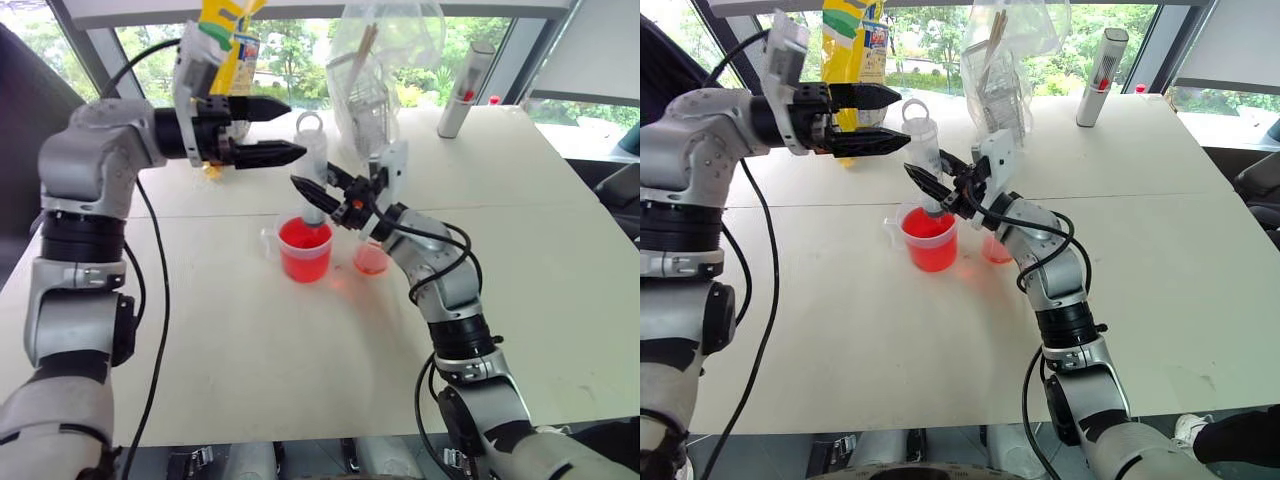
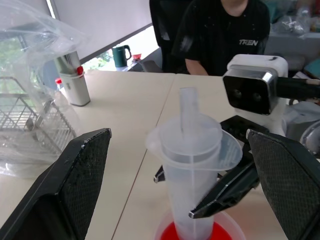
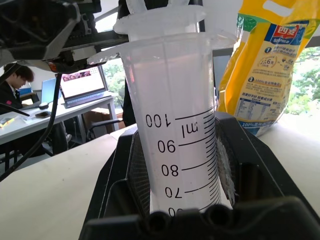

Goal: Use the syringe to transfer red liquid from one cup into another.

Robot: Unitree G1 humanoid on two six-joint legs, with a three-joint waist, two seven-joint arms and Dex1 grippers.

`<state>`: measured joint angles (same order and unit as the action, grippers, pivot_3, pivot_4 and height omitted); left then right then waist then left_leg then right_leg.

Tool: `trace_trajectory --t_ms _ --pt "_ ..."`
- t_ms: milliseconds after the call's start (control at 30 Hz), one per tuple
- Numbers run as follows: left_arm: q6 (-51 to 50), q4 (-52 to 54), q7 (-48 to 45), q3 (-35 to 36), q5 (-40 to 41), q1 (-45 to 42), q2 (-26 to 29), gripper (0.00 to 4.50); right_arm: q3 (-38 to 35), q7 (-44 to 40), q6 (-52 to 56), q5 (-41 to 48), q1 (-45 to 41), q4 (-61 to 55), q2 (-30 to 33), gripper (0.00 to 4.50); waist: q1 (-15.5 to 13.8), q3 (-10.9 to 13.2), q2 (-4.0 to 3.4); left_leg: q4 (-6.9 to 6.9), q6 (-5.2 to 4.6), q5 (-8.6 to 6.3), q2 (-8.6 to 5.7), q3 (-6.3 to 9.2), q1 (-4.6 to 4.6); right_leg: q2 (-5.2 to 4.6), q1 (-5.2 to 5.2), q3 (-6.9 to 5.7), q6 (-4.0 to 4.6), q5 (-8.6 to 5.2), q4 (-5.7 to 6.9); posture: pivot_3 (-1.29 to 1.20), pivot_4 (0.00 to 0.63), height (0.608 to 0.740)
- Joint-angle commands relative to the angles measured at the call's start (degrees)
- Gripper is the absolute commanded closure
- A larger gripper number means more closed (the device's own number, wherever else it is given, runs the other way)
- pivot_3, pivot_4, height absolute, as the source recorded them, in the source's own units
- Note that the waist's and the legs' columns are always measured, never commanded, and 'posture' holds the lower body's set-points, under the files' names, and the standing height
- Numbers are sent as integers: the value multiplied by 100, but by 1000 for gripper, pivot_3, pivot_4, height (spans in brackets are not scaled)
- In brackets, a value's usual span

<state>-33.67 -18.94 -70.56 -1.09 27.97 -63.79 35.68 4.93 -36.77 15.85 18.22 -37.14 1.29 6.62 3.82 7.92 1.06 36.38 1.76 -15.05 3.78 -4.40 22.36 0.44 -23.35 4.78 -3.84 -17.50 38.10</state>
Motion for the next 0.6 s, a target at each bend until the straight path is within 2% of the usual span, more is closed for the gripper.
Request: trace_trajectory --t_ms 33,433,533,600 --pt "281 -88 28 25 -141 -257 -90 0 57 30 -160 -13 -22 -131 -61 3091 8 0 0 -1 0 0 0 -1 0 0 0 2 0 0 0 0 150 739" --pt "234 -55 -59 -18 -244 -250 -371 0 193 50 -203 -104 82 -111 -59 3091 11 0 0 -1 1 1 1 1 -1 0 0 1 0 0 1 0 150 739" --pt "178 3 -73 -11 -238 -216 -365 722 196 47 -199 -126 88 -116 -61 3091 11 0 0 -1 2 1 1 1 -1 0 0 1 0 0 1 0 150 739" --pt "130 47 -88 9 -219 -192 -329 1625 197 46 -198 -135 89 -114 -55 3091 11 0 0 -1 2 1 1 1 -1 0 0 1 0 0 1 0 150 739"
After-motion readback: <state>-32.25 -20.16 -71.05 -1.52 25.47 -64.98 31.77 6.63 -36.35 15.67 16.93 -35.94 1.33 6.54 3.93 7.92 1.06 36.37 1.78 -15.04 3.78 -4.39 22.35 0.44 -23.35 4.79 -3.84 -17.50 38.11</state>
